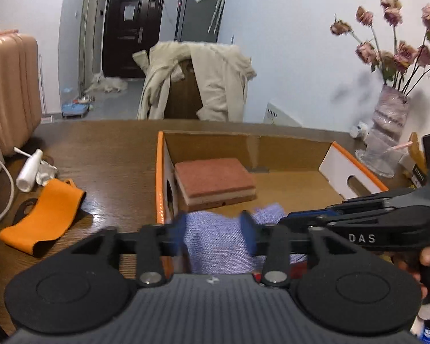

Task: Organize soft objects
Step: 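Lower the lavender towel into the box and open the left gripper, then grasp the pink satin scrunchie with the right gripper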

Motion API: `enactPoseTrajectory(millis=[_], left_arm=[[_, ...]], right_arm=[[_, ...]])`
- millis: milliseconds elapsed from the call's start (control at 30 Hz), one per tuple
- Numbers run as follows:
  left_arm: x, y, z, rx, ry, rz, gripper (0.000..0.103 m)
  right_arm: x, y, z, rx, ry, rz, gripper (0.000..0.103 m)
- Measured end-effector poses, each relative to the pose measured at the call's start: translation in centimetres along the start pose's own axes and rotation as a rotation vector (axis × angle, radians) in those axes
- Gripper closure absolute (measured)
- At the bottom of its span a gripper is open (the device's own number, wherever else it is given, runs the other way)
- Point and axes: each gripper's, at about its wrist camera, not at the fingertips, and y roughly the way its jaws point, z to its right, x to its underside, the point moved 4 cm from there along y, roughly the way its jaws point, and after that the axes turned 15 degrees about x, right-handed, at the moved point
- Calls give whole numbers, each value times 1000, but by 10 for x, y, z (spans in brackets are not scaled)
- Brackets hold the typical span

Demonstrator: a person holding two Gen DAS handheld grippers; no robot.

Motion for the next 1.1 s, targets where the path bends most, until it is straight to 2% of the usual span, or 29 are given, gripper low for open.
enactPoseTrajectory(millis=[100,200,267,367,533,700,800,967,1033,1100], left_arm=[[-4,-14,3,-2,-7,25,57],[-10,-33,10,-25,-3,54,54],[-17,-53,21,-23,11,86,49],[-21,-87,36,-29,32,140,39],[-16,-148,68,-28,75,230,24],[-3,-192,97,-25,114,276,19],[10,-212,112,-11,123,296,15],[51,-236,129,-1,131,310,8],[69,-242,136,-9,141,297,6],[90,-249,140,-8,125,292,4]], right_arm=[[-5,-17,2,4,2,22,85],[-12,-51,11,19,-3,69,84],[-15,-79,19,31,-7,110,79],[-17,-125,27,58,-10,180,75],[-5,-206,37,105,-11,284,65],[23,-274,36,149,-38,380,59],[43,-303,32,158,-54,428,51],[89,-326,18,190,-84,460,42],[112,-333,12,216,-93,497,41],[136,-338,2,231,-112,527,36]])
